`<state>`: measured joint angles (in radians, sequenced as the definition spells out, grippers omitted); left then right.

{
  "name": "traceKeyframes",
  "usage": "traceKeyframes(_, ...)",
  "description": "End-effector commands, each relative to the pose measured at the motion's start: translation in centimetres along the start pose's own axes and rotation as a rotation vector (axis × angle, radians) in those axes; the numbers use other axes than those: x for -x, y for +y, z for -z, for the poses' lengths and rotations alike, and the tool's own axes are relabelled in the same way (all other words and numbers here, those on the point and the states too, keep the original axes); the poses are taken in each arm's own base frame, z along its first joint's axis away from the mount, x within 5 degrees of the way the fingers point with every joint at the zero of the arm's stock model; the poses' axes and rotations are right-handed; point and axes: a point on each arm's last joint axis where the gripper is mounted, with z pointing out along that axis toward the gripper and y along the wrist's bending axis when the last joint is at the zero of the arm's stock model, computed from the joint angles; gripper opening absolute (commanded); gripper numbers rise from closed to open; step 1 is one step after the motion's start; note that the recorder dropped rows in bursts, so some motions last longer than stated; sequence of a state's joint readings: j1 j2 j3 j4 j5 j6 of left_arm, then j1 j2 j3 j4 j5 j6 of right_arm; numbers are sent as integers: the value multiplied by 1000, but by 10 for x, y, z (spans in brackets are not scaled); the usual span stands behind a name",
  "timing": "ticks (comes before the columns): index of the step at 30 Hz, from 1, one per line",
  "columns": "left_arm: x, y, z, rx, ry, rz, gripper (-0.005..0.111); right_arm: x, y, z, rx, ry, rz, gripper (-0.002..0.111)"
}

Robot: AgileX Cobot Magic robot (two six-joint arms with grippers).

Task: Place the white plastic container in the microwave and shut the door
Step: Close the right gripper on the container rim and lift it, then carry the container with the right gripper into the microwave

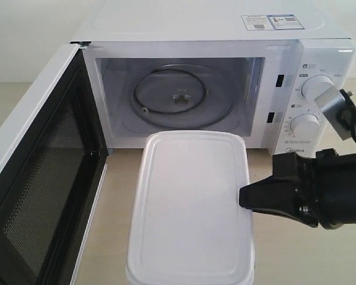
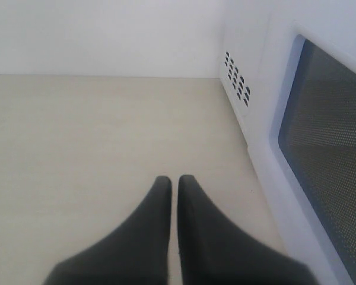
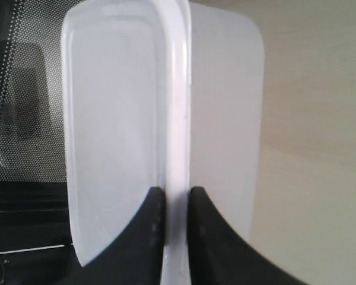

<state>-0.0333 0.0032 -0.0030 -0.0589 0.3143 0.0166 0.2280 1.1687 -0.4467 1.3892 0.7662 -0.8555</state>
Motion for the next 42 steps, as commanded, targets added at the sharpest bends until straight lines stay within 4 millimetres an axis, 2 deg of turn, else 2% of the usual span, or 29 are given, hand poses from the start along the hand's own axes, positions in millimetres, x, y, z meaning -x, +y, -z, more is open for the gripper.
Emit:
traceKeyframes(1,-1,0,0,2,0,8,4,-6,9,-8,-61,-48,-43,0)
traceKeyframes(11,-1,0,0,2,0,8,4,-24,31,-29,-196,-207,-80,0)
traceKeyframes(19,-1,0,0,2,0,8,4,-30,51,-31,-148,-430,-153,0)
traceKeyframes(23,-1,0,0,2,0,8,4,-34,47,-30,-120,-529,-232,0)
traceKeyframes(27,-1,0,0,2,0,8,4,-44,32,-32,-76,-615,-336,0)
traceKeyframes(32,-1,0,0,2,0,8,4,-50,23,-42,-38,-624,-384,0)
traceKeyframes(42,-1,0,0,2,0,8,4,-49,14,-60,-11,-691,-464,0)
